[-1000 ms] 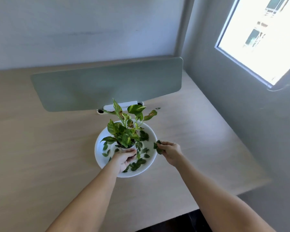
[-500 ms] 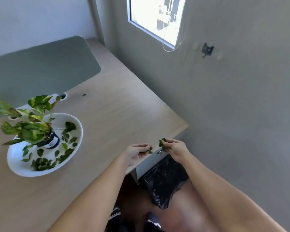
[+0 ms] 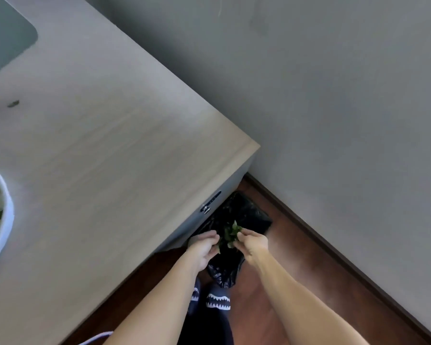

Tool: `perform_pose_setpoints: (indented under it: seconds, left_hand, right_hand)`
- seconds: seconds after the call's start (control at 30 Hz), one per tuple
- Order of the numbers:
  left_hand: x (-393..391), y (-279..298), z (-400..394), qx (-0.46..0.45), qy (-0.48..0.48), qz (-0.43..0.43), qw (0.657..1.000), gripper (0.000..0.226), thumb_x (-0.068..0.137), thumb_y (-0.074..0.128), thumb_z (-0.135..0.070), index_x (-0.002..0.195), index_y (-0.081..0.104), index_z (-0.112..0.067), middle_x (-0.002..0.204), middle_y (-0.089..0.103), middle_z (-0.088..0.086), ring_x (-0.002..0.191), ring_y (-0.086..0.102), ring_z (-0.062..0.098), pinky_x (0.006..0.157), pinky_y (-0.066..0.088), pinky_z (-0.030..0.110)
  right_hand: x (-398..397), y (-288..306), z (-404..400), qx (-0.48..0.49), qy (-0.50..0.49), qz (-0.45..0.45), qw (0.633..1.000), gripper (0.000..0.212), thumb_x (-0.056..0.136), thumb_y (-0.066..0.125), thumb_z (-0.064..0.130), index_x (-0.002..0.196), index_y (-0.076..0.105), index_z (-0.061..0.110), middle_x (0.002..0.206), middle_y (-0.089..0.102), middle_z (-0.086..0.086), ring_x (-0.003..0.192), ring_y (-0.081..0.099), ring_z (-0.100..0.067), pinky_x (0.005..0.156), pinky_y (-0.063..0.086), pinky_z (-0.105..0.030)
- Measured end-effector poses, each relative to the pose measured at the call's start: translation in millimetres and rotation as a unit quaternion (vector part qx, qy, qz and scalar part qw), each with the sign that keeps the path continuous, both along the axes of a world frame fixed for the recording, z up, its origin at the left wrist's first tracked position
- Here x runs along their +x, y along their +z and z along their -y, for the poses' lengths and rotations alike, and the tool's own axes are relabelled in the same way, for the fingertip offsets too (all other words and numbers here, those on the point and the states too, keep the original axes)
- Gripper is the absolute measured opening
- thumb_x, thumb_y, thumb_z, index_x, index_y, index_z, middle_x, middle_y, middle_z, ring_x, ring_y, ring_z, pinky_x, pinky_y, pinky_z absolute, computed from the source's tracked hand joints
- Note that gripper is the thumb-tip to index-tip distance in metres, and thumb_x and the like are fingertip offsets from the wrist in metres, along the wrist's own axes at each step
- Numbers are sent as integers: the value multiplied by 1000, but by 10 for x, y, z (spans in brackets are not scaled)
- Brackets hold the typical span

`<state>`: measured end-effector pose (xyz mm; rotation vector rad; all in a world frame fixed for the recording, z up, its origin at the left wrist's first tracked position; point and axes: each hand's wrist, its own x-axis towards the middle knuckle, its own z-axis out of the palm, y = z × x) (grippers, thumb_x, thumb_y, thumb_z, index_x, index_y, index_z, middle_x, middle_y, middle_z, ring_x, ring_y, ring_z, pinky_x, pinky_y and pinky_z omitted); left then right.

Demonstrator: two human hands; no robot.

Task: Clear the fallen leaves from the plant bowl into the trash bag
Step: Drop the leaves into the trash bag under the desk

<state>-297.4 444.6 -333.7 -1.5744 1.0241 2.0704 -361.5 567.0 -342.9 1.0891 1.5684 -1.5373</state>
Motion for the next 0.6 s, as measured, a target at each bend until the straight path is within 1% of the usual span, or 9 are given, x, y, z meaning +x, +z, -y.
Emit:
perform_pose_setpoints:
  seconds: [0.07,0.13,0.17,0.2,0.27,0.33,0.4,0.5,0.6]
  left_hand:
    - [-43,-112,-15,8,-22,9,1000,44,90,57,1,133,50,-1,134,51,20,131,43,33,106,40,44]
    - [-78,-170,-28,8,-32,15,999,48,90,56,1,136,47,-1,122,53,19,119,47,28,109,37,46]
    - [-83,-174,-30,4,-35,19,999,48,90,55,2,137,46,-2,116,55,17,113,48,26,109,36,46]
    - [-93,-151,-28,1,-39,21,999,48,90,55,3,137,46,-2,112,56,16,111,49,25,109,36,46]
    - [-123,-42,-17,-4,-47,20,999,46,91,54,1,136,47,-3,124,57,18,122,49,29,108,36,45]
    - [-173,170,-1,-7,-58,11,998,44,92,53,-2,135,48,-5,139,50,17,133,43,30,108,37,43]
    - [-196,434,6,-13,-77,1,997,42,92,55,-4,134,50,-7,140,49,14,133,42,28,108,37,42]
    - [-242,921,68,-29,-98,-23,994,41,90,60,-7,130,54,-8,137,53,11,129,47,26,106,39,42]
    - [-184,1506,207,-38,-92,-81,992,40,89,61,-9,129,56,-8,128,58,8,120,54,25,105,38,43]
  right_hand:
    - [-23,-133,-19,18,16,11,1000,35,88,56,-8,122,58,-5,99,64,-18,103,64,-32,94,53,-42]
    - [-43,-209,-43,33,17,19,999,36,89,52,-8,125,57,-3,93,64,-13,90,63,-25,98,51,-45]
    - [-48,-202,-53,40,17,18,999,37,90,51,-9,125,57,-2,98,64,-14,83,61,-22,99,50,-45]
    - [-53,-155,-60,42,16,17,999,38,90,50,-9,126,57,-1,108,63,-17,84,60,-22,98,51,-43]
    - [-86,-4,-75,40,10,11,999,41,89,47,-12,128,55,-2,119,59,-24,102,61,-31,98,51,-41]
    - [-142,200,-85,39,14,3,999,44,89,43,-16,131,52,-5,130,55,-30,125,50,-43,102,48,-43]
    - [-191,439,-83,39,27,-13,999,43,90,43,-15,132,51,-6,134,50,-32,132,40,-46,105,44,-48]
    - [-295,873,2,27,41,-49,998,36,91,49,-10,127,55,-7,127,58,-28,118,56,-41,105,45,-45]
    - [-377,1423,161,-23,60,-96,993,24,91,53,-5,114,61,-4,100,65,-18,97,63,-28,90,53,-35]
